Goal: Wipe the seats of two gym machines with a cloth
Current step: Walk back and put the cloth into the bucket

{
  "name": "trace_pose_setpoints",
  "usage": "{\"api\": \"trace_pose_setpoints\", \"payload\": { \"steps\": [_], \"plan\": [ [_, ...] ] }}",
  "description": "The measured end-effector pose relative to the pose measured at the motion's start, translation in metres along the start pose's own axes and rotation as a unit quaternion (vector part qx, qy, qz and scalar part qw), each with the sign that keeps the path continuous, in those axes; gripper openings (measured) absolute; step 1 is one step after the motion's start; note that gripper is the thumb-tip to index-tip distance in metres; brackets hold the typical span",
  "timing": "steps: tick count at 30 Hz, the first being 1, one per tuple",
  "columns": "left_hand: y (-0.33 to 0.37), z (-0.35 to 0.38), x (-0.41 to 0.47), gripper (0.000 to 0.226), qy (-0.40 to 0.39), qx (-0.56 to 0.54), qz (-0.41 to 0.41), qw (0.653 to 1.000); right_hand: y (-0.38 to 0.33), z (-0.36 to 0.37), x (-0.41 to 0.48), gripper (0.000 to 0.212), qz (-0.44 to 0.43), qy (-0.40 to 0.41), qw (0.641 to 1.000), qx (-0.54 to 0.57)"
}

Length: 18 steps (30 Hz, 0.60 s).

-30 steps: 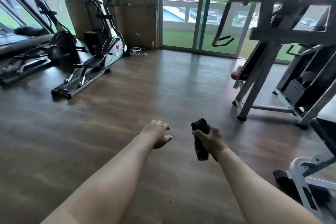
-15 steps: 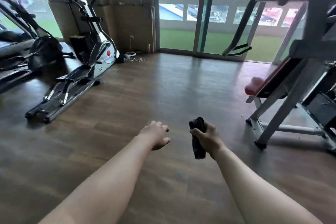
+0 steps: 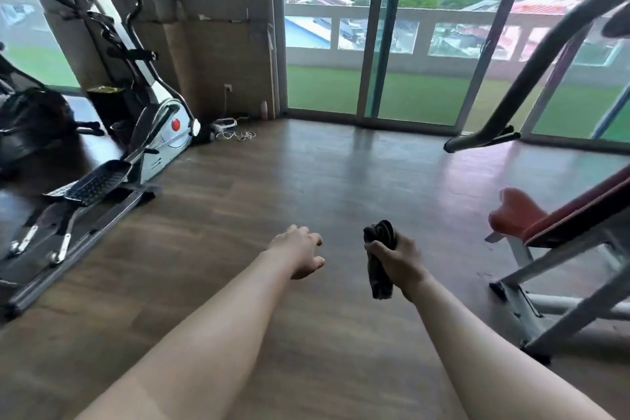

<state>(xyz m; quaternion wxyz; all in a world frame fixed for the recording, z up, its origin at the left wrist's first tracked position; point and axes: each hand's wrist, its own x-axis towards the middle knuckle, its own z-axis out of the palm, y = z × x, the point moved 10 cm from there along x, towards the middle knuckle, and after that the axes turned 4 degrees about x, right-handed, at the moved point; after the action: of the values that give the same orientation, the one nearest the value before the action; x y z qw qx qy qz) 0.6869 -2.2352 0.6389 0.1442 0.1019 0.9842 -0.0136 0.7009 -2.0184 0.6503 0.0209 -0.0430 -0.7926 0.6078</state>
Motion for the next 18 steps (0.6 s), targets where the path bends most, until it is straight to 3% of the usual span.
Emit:
{"api": "trace_pose_setpoints", "payload": {
  "steps": [10,18],
  "plan": [
    [-0.044,-0.092,0.295,0.059,-0.01,0.034,0.07,0.997,-0.018,0.014,0.275,0.019,0.017,0.068,0.997,0.026],
    [-0.038,-0.173,0.534,0.059,-0.001,0.024,0.083,0.996,-0.019,-0.008,0.523,0.021,0.013,0.06,0.998,0.029]
  ]
}}
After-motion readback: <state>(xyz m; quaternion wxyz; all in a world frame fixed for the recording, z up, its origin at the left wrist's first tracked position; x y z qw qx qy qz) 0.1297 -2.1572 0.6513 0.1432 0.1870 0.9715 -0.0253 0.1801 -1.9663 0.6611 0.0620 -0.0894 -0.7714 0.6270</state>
